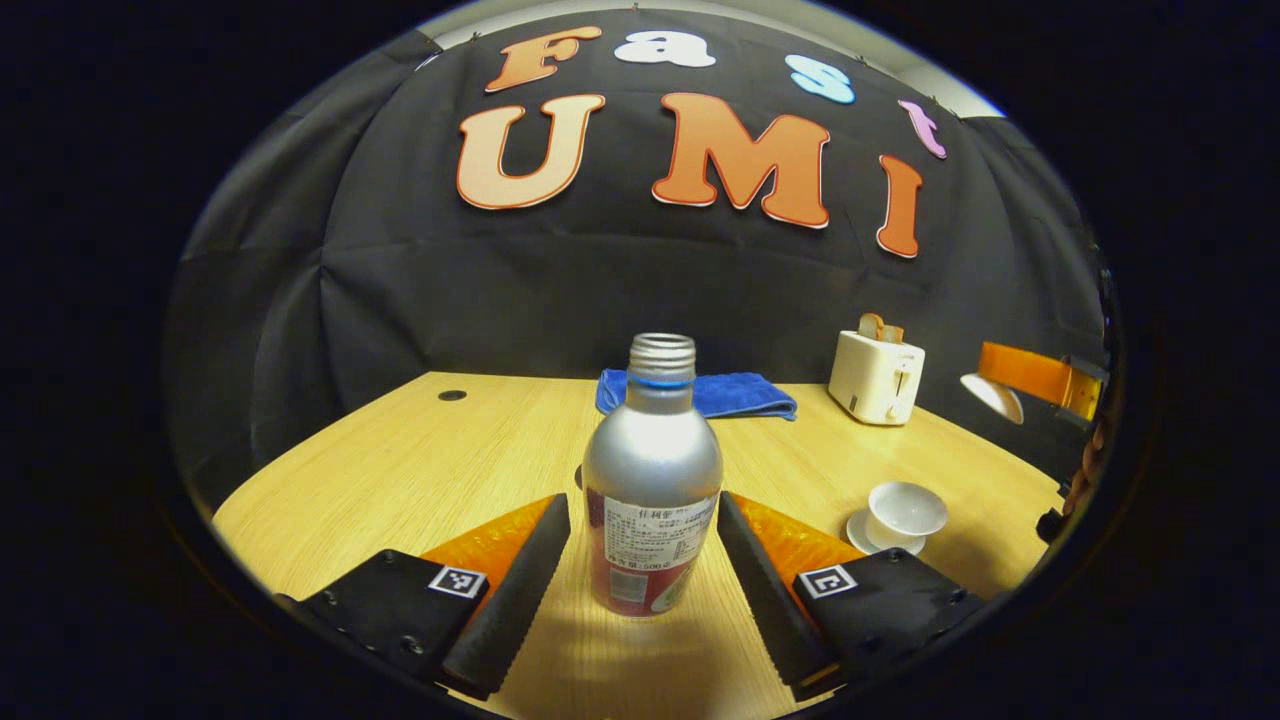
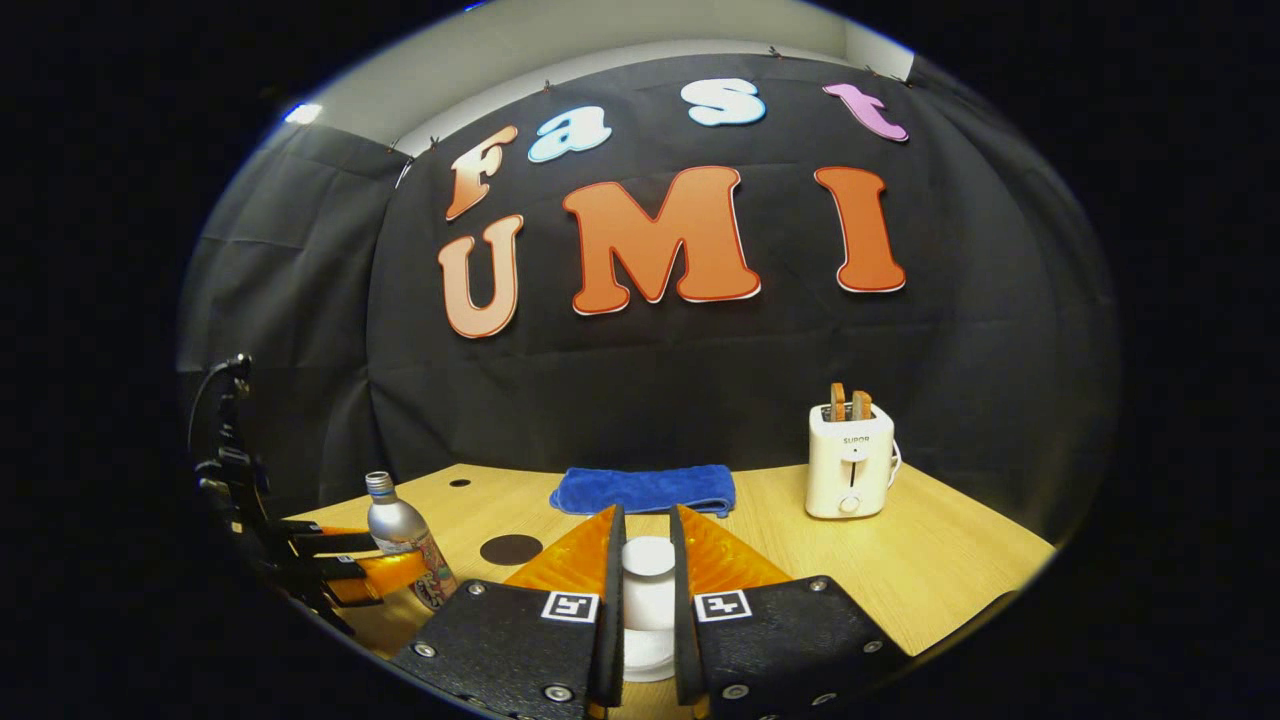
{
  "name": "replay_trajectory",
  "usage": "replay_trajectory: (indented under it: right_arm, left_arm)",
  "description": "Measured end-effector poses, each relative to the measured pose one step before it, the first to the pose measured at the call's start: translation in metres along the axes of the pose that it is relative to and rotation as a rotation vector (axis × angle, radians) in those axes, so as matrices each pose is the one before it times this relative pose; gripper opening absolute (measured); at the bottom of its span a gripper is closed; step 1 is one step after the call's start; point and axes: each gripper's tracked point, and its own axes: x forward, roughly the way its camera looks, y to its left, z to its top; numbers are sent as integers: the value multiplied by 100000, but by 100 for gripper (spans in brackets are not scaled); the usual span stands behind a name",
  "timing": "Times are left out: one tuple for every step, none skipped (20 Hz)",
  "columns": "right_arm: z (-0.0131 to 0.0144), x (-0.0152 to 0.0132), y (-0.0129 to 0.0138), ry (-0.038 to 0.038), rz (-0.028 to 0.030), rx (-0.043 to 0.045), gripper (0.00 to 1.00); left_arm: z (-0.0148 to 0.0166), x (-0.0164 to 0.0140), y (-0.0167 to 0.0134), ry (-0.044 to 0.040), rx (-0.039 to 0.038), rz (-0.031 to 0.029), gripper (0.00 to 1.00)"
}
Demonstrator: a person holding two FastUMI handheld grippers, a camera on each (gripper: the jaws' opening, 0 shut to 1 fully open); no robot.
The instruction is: Open the teacup lid with one hand, grasp the water bottle and pour water into the teacup with the other hand; after pouring, place the water bottle on the coaster and then close the teacup lid.
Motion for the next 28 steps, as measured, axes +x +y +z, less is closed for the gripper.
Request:
replay_trajectory:
  right_arm:
    - [185,-37,-170,-94,-358,187,21]
    - [119,-129,-191,-126,-140,69,21]
    - [203,-151,-160,-325,-368,-104,21]
    - [195,-62,-188,-512,-364,-132,21]
    - [155,-136,-174,-476,-326,-138,21]
    - [189,-92,-215,-335,-346,52,21]
    - [40,-120,-67,-63,-25,105,21]
    - [157,-40,-167,-281,-363,205,21]
    - [220,-82,-115,-245,-51,152,21]
    - [106,-27,-164,-289,-413,210,21]
    - [121,-51,-141,-268,-18,194,21]
    - [77,-55,-43,-141,-129,57,21]
    - [45,-68,-153,-242,-201,-32,21]
    - [60,-91,-3,105,52,-135,21]
    - [-9,-138,-178,-53,-363,-111,21]
    - [48,-46,-91,-90,-155,-241,21]
    - [53,-105,-154,-145,-467,-167,21]
    - [105,-111,-162,-255,-146,-205,21]
    - [66,-113,-182,-152,-499,-134,21]
    - [107,-74,-99,-273,-191,-117,21]
    - [108,-111,-183,-263,-418,-224,21]
    - [10,-86,-219,-135,-564,-349,21]
    - [10,-155,-199,-91,-512,-405,21]
    - [74,-135,-160,-205,-233,-319,20]
    - [63,-194,-111,-98,-163,-244,21]
    - [93,-143,-189,-83,-257,-50,21]
    - [69,-185,-136,-187,-117,74,21]
    - [179,-112,-211,-387,-198,176,21]
  left_arm:
    - [-323,237,-15,966,82,387,98]
    - [-545,378,-59,1506,-237,265,98]
    - [-736,395,77,2483,-577,571,98]
    - [-676,264,8,2117,-1158,344,98]
    - [-653,187,-8,2288,-1056,190,98]
    - [-325,223,88,1245,-584,747,98]
    - [76,-22,115,-259,358,665,98]
    - [299,-143,-114,-1427,332,358,96]
    - [137,-7,-12,-611,350,433,96]
    - [55,42,-126,-63,454,-36,96]
    - [79,-112,41,-308,530,983,94]
    - [-119,94,-69,267,536,237,87]
    - [123,156,249,-465,404,1085,87]
    - [-36,-41,283,347,813,1475,87]
    - [180,149,286,72,1640,965,86]
    - [110,64,370,-252,2270,1637,86]
    - [507,145,245,-809,2391,1473,84]
    - [370,-451,173,-1199,2942,1139,86]
    - [568,-79,278,-718,3043,1510,84]
    - [120,-106,48,-907,3236,1043,84]
    - [414,-23,-47,-891,3564,663,84]
    - [-88,-77,115,1643,5506,940,86]
    - [292,31,197,-916,5060,1843,84]
    - [311,-63,-76,132,4165,1259,86]
    - [55,212,-92,-443,3161,783,84]
    - [130,-22,-145,-231,2687,105,86]
    - [274,-63,-237,-486,2478,-84,84]
    - [374,43,-343,-635,2187,-480,84]
